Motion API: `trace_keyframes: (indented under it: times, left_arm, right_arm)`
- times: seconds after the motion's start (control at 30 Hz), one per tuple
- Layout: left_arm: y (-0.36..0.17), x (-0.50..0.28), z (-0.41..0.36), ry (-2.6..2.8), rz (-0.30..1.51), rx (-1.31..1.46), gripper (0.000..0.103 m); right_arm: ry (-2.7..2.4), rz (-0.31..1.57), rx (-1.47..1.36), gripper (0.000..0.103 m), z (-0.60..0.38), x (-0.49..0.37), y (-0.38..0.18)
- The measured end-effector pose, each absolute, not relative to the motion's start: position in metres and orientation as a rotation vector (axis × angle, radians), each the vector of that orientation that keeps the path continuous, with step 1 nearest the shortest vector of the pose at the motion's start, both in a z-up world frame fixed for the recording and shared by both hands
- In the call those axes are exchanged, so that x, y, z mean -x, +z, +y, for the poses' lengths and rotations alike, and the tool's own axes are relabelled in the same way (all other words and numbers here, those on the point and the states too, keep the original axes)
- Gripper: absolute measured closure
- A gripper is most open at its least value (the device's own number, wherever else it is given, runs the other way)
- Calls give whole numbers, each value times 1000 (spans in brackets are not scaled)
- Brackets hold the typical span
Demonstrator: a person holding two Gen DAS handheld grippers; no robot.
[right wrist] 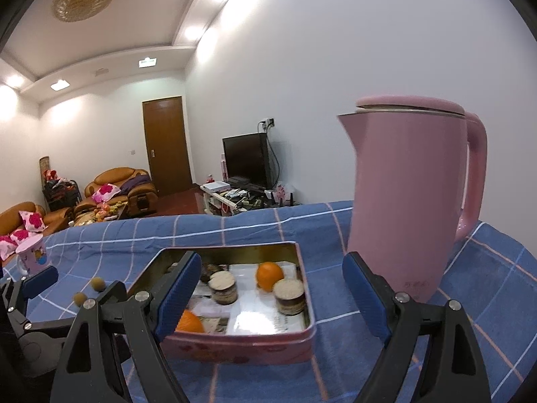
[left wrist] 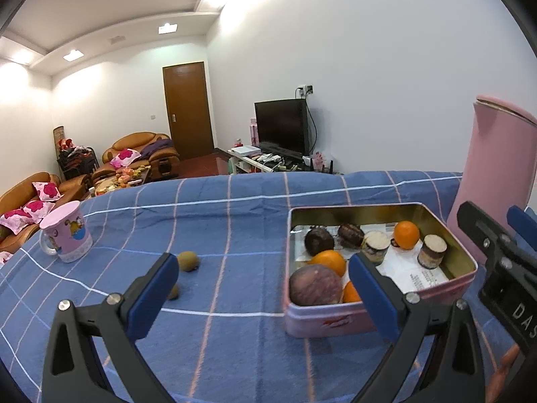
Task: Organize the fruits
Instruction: 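Withdraw both open tools from the box toward the two kiwis, then grasp a kiwi with the right tool while the left tool grasps the other kiwi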
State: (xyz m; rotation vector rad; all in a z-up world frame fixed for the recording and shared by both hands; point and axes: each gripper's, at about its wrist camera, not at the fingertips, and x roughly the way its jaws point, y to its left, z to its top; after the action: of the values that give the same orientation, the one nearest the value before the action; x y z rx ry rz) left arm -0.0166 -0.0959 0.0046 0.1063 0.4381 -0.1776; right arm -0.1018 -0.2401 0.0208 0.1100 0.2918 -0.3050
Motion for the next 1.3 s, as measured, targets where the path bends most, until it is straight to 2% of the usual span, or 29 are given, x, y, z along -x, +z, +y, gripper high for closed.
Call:
trace_keyframes:
  times: [0.93, 1.1, 1.3]
  left_arm:
    - [-2, -25, 40, 0, 487, -84, 0]
    - [-7, -46, 79, 69, 547, -49, 0]
    - [-24, -72, 125, 170, 672, 43, 0]
  right_arm:
    - [-133, 345, -135, 16, -114, 46, 13]
    - [-115, 377, -95, 16, -89, 30, 11]
    - [-38, 501, -65, 16, -62, -2, 1]
